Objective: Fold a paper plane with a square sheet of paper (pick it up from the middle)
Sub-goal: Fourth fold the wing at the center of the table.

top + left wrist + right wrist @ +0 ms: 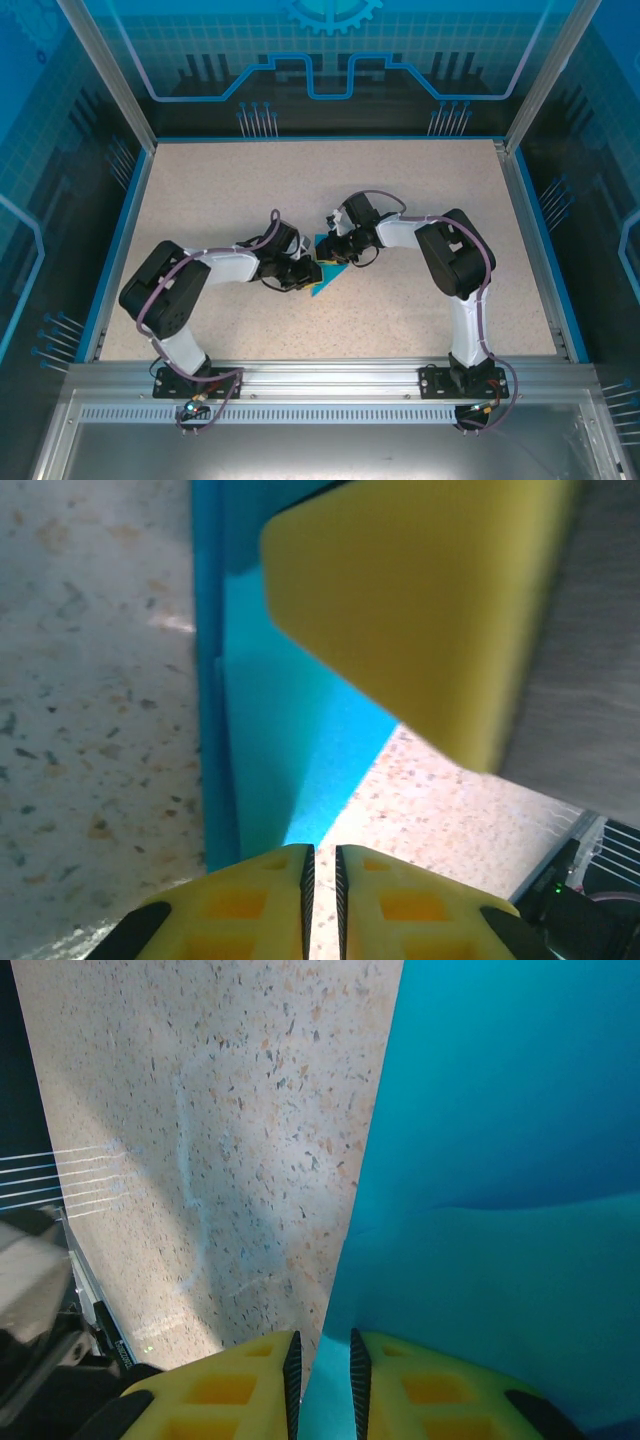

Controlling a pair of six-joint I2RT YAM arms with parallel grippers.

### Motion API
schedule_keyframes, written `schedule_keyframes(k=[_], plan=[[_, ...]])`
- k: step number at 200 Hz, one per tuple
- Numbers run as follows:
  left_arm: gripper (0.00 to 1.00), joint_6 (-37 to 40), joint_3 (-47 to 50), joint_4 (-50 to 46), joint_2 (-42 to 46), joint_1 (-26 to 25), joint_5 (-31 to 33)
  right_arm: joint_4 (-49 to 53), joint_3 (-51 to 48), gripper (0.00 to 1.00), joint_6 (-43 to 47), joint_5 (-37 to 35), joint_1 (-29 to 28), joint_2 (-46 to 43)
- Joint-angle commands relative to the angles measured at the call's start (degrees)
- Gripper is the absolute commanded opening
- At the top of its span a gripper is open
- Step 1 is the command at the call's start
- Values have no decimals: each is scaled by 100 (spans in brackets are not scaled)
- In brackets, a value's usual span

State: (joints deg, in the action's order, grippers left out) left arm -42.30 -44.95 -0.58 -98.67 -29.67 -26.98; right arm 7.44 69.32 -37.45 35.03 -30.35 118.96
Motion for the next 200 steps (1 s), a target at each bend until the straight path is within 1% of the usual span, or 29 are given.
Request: schedule_keyframes(k=[1, 15, 29, 56, 87, 108, 125, 161, 200], plan=[[15, -47, -62, -65, -290, -34, -66, 541, -316, 24, 20, -545, -2, 392], [11, -54, 25, -245, -412, -38, 84, 533, -296, 24, 6, -500, 0, 362], [8, -197, 164, -466, -484, -35, 366, 471, -258, 24, -38, -436, 13, 263], [4, -404, 470, -373, -566, -33, 516, 507, -16, 25, -49, -364, 43, -32], [3, -478, 587, -268, -556, -37, 593, 480, 134, 25, -52, -280, 132, -465], [3, -454, 565, -259, -577, -33, 571, 425, 23, 26, -22, -263, 131, -790], [2, -445, 553, -285, -575, -38, 580, 318, -180, 23, -42, -222, 102, -920], [2, -449, 544, -260, -576, -34, 571, 16, -529, 20, -197, -179, -128, -877], [2, -406, 481, -320, -583, -37, 569, -108, -658, 17, -269, -439, -296, -520]])
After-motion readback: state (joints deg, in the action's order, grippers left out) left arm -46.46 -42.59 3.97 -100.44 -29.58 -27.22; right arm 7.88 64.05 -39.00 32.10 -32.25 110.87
